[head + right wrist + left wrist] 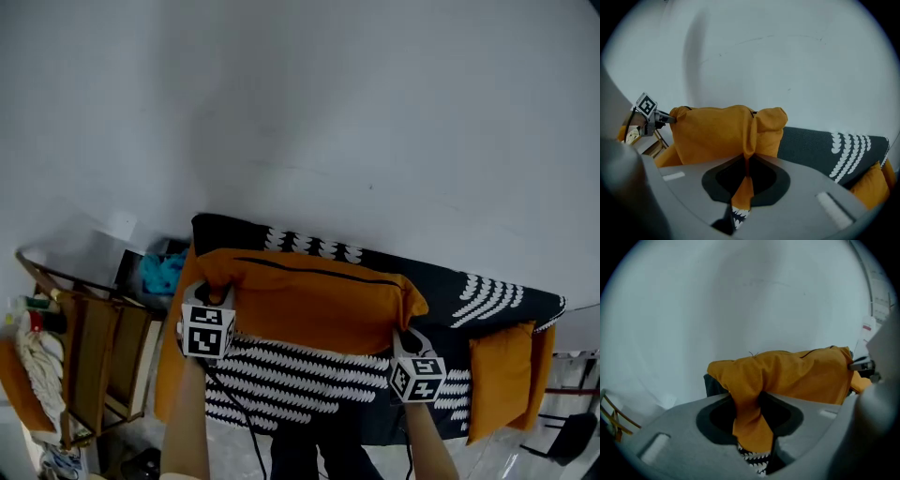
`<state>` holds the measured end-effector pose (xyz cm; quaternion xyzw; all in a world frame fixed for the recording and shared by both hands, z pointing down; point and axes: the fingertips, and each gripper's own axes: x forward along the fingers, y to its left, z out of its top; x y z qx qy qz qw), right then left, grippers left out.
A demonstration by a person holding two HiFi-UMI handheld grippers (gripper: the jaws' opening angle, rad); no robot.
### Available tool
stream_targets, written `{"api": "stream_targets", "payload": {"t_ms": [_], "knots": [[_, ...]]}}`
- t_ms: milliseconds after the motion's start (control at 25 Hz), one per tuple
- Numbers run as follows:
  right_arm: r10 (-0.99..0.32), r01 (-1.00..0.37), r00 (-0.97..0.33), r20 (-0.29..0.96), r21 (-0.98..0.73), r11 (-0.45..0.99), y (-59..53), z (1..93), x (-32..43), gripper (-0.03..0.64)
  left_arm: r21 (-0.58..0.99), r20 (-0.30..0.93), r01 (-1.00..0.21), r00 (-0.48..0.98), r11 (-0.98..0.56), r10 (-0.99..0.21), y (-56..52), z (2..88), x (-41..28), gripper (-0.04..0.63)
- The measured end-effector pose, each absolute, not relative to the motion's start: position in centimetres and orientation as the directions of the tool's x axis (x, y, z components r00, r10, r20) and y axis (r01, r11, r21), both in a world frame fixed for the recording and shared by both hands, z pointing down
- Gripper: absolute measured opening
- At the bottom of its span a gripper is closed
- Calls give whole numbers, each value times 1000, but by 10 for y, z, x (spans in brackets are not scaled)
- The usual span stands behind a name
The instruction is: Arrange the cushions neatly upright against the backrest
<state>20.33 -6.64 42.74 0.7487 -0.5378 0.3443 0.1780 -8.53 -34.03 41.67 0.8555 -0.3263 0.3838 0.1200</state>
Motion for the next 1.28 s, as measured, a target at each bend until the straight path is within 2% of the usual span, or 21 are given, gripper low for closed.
{"api": "stream_targets", "payload": {"t_ms": [240, 520, 720, 800, 880, 1040, 1200, 1280], "knots": [[-671, -898, 207, 712, -133, -419, -71, 459, 211, 25, -54, 697, -678, 500, -733, -514, -347, 447, -79, 163], [-656, -899, 215, 724, -115, -422, -73, 462, 216, 43, -49, 714, -695, 478, -717, -512, -353, 448, -76, 176], [-634, -889, 278, 721, -58, -455, -68, 455, 229, 173, -33, 702, -745, 458, -667, -546, -355, 436, -85, 252], [-640, -883, 300, 707, -48, -467, -66, 446, 231, 280, -8, 676, -766, 470, -643, -568, -353, 424, -87, 290], [-646, -880, 327, 690, -27, -474, -64, 432, 232, 321, 6, 652, -779, 478, -627, -588, -348, 410, -90, 307], [-689, -878, 360, 629, -21, -478, -60, 387, 226, 306, 12, 613, -784, 496, -621, -615, -331, 374, -91, 308], [-751, -884, 381, 540, -25, -466, -68, 331, 224, 233, 47, 547, -777, 546, -627, -635, -320, 319, -78, 308], [-782, -889, 388, 488, -27, -458, -67, 298, 220, 174, 65, 495, -768, 579, -637, -647, -308, 284, -73, 308]]}}
